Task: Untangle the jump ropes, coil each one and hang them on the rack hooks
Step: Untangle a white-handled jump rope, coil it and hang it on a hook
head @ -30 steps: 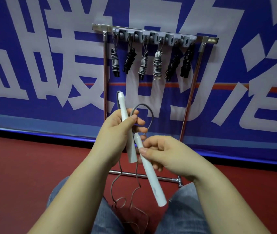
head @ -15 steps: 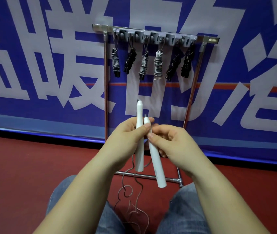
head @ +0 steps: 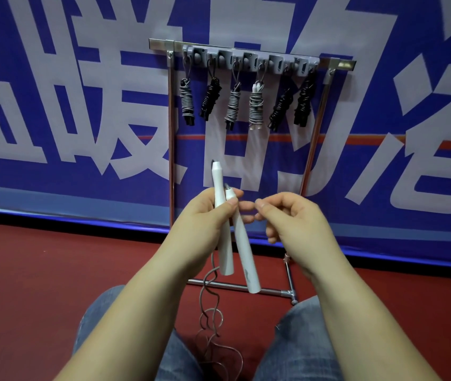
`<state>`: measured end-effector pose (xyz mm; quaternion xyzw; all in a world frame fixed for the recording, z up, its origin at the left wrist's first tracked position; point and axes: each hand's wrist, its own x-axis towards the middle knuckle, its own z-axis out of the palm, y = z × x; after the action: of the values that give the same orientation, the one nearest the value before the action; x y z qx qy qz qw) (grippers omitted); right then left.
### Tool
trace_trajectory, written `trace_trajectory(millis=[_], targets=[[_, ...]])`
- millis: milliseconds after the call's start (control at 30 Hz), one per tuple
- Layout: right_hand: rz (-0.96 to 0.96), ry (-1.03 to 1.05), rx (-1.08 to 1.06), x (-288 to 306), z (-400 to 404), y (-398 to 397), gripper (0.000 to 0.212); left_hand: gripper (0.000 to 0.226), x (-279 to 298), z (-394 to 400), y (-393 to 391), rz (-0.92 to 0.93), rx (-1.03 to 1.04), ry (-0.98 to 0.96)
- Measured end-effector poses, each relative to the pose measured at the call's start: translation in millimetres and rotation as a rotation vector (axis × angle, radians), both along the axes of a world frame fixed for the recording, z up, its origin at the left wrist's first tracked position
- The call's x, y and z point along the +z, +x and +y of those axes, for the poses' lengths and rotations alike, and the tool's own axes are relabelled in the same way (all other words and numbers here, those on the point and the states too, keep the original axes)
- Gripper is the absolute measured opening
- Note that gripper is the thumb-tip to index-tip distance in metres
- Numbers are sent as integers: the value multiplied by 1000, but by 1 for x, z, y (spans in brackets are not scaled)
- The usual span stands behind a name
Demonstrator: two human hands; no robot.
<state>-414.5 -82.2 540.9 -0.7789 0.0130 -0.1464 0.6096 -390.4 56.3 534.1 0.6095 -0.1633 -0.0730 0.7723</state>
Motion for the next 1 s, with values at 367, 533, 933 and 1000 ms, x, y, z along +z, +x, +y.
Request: trace_trajectory(millis=[367,533,933,1000], targets=[[-54,-76,279,12,4,-10,32,12,12,5,-12,-21,-432,122],[-247,-184,199,8,-6,-7,36,13,19,19,-4,86,-617,132],[-134,-25,285,17,3,-12,24,22,16,21,-1,26,-510,208],[-116,-70,298,14,3,-11,24,27,17,20,-2,8,-492,198]])
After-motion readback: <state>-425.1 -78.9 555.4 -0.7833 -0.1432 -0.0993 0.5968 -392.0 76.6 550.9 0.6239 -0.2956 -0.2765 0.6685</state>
